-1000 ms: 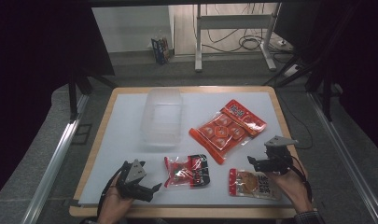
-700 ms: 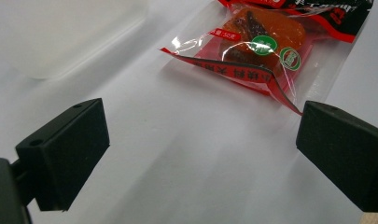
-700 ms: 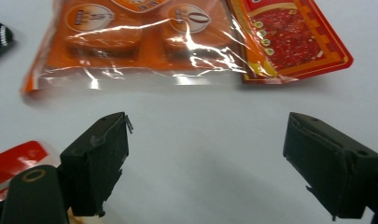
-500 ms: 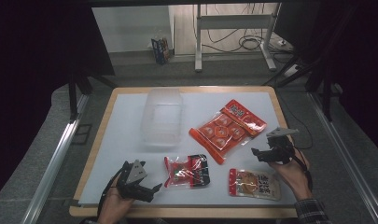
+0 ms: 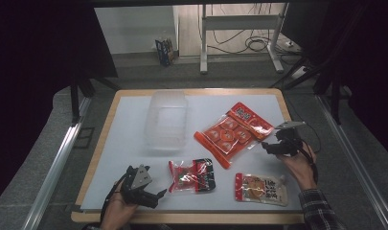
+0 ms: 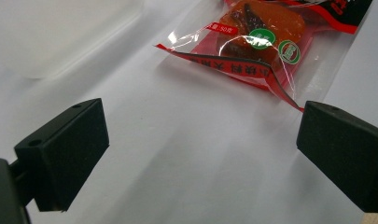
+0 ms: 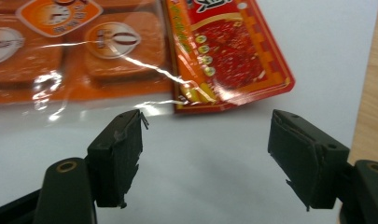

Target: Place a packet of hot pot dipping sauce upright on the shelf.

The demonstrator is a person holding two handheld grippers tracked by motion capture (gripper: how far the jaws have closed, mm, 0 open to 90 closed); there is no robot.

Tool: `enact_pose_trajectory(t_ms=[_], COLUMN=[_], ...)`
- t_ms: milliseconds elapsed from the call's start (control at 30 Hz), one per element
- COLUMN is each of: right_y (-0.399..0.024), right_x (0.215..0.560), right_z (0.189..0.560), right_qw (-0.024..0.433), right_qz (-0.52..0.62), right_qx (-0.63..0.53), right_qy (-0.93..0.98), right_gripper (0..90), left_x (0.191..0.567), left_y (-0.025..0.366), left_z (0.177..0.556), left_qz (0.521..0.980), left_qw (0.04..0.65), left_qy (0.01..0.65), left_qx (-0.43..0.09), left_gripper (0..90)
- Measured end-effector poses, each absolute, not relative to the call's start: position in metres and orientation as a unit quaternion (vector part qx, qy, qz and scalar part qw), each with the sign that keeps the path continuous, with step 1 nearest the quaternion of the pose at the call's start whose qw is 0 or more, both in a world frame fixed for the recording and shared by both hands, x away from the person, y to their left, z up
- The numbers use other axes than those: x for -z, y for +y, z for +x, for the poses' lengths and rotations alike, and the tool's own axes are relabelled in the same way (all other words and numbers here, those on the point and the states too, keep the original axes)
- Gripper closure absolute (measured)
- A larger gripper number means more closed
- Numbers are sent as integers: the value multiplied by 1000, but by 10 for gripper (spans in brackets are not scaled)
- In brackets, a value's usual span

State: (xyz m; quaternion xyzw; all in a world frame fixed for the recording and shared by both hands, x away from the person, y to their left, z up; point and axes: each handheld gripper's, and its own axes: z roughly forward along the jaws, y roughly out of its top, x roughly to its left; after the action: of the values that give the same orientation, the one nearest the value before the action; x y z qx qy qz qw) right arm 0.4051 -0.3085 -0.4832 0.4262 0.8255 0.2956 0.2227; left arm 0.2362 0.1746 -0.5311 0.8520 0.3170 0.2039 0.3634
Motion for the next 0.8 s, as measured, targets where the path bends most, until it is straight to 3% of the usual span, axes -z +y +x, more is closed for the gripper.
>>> enact_pose_trajectory(t_ms=[233, 433, 667, 767, 800], right_y=[-318, -318, -318, -316, -316], right_x=[493, 499, 503, 505, 505], right_z=[434, 451, 469, 474, 477], right_qw=[213, 205, 178, 165, 152], right_qz=[445, 447, 457, 461, 459], right_qx=[-299, -297, -311, -309, -314], right_qy=[816, 819, 814, 815, 817], right_gripper=[159, 134, 152, 180, 230], left_x=[532, 533, 533, 533, 533], left_y=[174, 173, 172, 172, 172], left_z=[236, 236, 236, 236, 236], left_qz=[854, 857, 858, 859, 860], left_qw=[359, 355, 352, 351, 348], left_qy=[315, 314, 312, 311, 310], left_qx=[-205, -205, -207, -207, -208], left_gripper=[19, 19, 19, 18, 18])
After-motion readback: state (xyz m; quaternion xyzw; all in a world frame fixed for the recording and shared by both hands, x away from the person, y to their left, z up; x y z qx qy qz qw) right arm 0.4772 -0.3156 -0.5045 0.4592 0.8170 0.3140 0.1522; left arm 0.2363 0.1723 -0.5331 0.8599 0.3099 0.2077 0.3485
